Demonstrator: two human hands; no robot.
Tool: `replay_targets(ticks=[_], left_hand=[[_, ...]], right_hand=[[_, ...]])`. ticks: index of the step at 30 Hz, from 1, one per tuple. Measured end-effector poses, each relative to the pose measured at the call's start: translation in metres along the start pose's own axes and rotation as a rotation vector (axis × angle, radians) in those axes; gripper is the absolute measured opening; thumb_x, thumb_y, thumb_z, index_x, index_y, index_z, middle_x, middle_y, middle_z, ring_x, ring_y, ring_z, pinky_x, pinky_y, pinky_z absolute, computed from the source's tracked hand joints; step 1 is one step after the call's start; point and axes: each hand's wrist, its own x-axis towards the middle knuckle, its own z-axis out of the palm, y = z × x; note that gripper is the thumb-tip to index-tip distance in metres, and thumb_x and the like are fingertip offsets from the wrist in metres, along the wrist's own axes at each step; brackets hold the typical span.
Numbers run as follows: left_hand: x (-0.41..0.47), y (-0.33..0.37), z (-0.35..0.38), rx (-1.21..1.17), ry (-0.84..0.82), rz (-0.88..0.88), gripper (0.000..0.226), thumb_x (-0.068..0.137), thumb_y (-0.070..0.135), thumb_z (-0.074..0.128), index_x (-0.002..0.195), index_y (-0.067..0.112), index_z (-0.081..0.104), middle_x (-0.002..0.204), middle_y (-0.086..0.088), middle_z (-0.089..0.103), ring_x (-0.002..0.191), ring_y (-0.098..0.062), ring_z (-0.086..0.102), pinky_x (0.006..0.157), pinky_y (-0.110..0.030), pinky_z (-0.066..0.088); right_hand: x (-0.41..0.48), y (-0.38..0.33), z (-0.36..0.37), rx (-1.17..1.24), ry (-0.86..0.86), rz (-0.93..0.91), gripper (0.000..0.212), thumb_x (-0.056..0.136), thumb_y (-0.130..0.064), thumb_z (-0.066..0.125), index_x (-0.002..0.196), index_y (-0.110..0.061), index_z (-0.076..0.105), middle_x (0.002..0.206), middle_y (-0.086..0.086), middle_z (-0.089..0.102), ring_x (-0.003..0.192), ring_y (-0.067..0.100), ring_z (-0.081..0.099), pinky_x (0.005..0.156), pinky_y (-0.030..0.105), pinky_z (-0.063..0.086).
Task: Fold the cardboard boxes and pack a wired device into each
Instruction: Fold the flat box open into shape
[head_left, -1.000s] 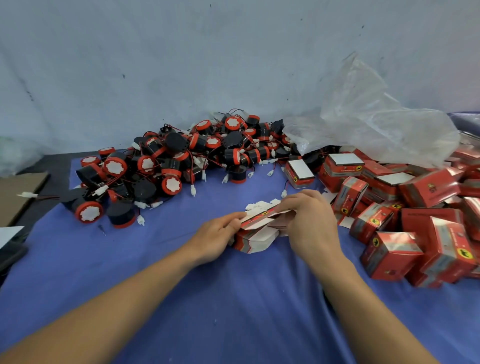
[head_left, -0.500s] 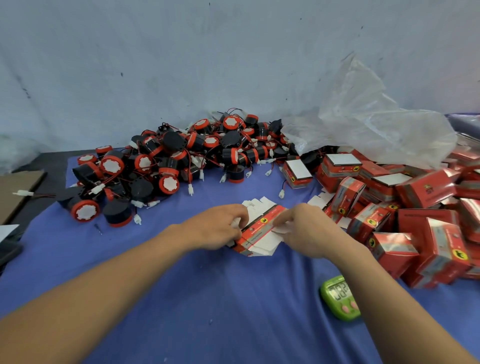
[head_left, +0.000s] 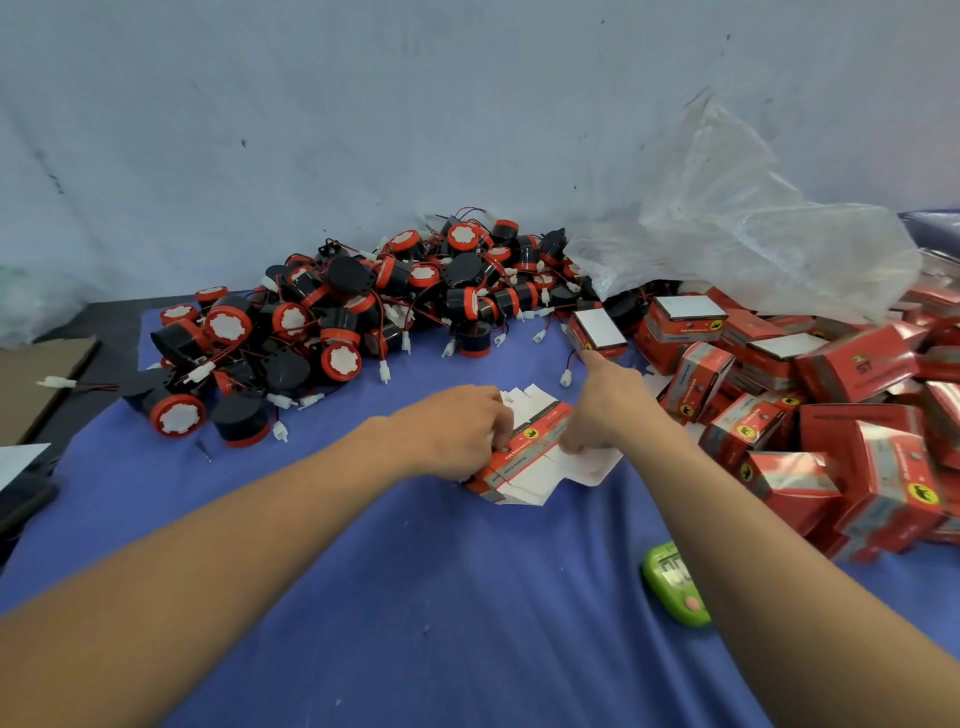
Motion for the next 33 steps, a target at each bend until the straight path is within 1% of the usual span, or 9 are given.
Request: replay_targets(ticks=[2, 7, 10, 13, 17, 20, 25, 28, 33], left_hand=[[0.001, -0.001, -0.002, 0.024, -0.029, 0.006, 0.017, 0.094, 0.011, 0.059, 0.098, 0.025, 0.067, 0.115, 0.008, 0.050, 0.100, -0.018, 0.054, 0.073, -0.029, 0.047], [0.004, 0.002, -0.010, 0.073, -0.059, -0.024, 0.026, 0.096, 0.024, 0.063, 0.119, 0.033, 0.054, 0.105, 0.008, 0.055, 0.090, -0.018, 0.054, 0.065, -0.031, 0.041], [0.008, 0.002, -0.005, 0.077, -0.017, -0.067, 0.011, 0.098, 0.026, 0.063, 0.108, 0.029, 0.059, 0.094, 0.004, 0.059, 0.077, -0.011, 0.050, 0.059, -0.030, 0.036], [0.007, 0.001, -0.003, 0.060, 0.065, -0.061, 0.003, 0.098, 0.026, 0.067, 0.100, 0.027, 0.068, 0.091, 0.007, 0.060, 0.075, -0.009, 0.051, 0.057, -0.024, 0.035], [0.008, 0.002, -0.009, 0.101, 0.095, -0.010, 0.012, 0.094, 0.017, 0.067, 0.087, 0.020, 0.076, 0.085, 0.002, 0.070, 0.076, -0.017, 0.060, 0.054, -0.023, 0.034], [0.008, 0.006, -0.008, 0.328, 0.092, 0.067, 0.026, 0.095, 0.010, 0.056, 0.072, 0.021, 0.062, 0.076, -0.002, 0.063, 0.068, -0.022, 0.051, 0.053, -0.030, 0.028], [-0.001, -0.003, 0.004, 0.579, 0.158, 0.266, 0.011, 0.105, 0.026, 0.050, 0.112, 0.023, 0.057, 0.108, 0.002, 0.061, 0.089, -0.018, 0.048, 0.077, -0.030, 0.033], [-0.010, -0.015, 0.007, 0.542, 0.167, 0.253, 0.004, 0.101, 0.024, 0.053, 0.104, 0.025, 0.051, 0.104, 0.003, 0.059, 0.082, -0.016, 0.037, 0.081, -0.031, 0.035], [-0.028, -0.033, 0.007, 0.440, 0.126, 0.153, 0.017, 0.101, 0.017, 0.050, 0.088, 0.026, 0.044, 0.080, 0.010, 0.041, 0.076, -0.018, 0.039, 0.076, -0.033, 0.034]], right_hand=[[0.001, -0.003, -0.007, -0.140, -0.095, -0.008, 0.097, 0.076, -0.025, 0.087, 0.154, -0.013, 0.030, 0.139, 0.010, 0.054, 0.123, 0.032, 0.056, 0.080, 0.035, 0.047], [0.006, -0.011, -0.009, -0.300, -0.145, -0.096, 0.044, 0.083, -0.026, 0.078, 0.120, -0.011, 0.061, 0.112, 0.007, 0.062, 0.096, 0.027, 0.062, 0.074, 0.033, 0.051], [0.010, -0.005, -0.003, -0.159, -0.115, -0.116, 0.033, 0.083, -0.021, 0.076, 0.106, -0.011, 0.056, 0.103, 0.007, 0.062, 0.093, 0.028, 0.062, 0.071, 0.034, 0.049], [0.010, 0.009, 0.006, 0.106, -0.114, -0.086, 0.032, 0.082, -0.019, 0.076, 0.110, -0.008, 0.064, 0.106, 0.010, 0.069, 0.098, 0.029, 0.068, 0.082, 0.040, 0.057], [0.005, 0.024, 0.022, 0.498, -0.155, -0.051, 0.010, 0.087, -0.013, 0.073, 0.094, -0.017, 0.068, 0.097, 0.007, 0.075, 0.092, 0.027, 0.073, 0.088, 0.045, 0.062], [0.003, 0.023, 0.024, 0.567, -0.082, -0.087, 0.009, 0.085, -0.013, 0.073, 0.088, -0.018, 0.067, 0.093, 0.007, 0.077, 0.091, 0.029, 0.075, 0.088, 0.052, 0.061], [-0.004, 0.015, 0.029, 0.578, 0.087, -0.088, 0.004, 0.080, -0.023, 0.072, 0.081, -0.023, 0.068, 0.081, -0.004, 0.075, 0.083, 0.022, 0.074, 0.078, 0.045, 0.061], [-0.002, 0.019, 0.031, 0.659, 0.154, -0.001, 0.007, 0.083, -0.017, 0.071, 0.083, -0.024, 0.071, 0.082, -0.008, 0.074, 0.085, 0.019, 0.071, 0.082, 0.046, 0.061], [0.008, 0.021, 0.023, 0.819, 0.204, 0.086, 0.009, 0.084, -0.016, 0.071, 0.083, -0.024, 0.070, 0.085, -0.004, 0.075, 0.088, 0.024, 0.072, 0.086, 0.051, 0.060]])
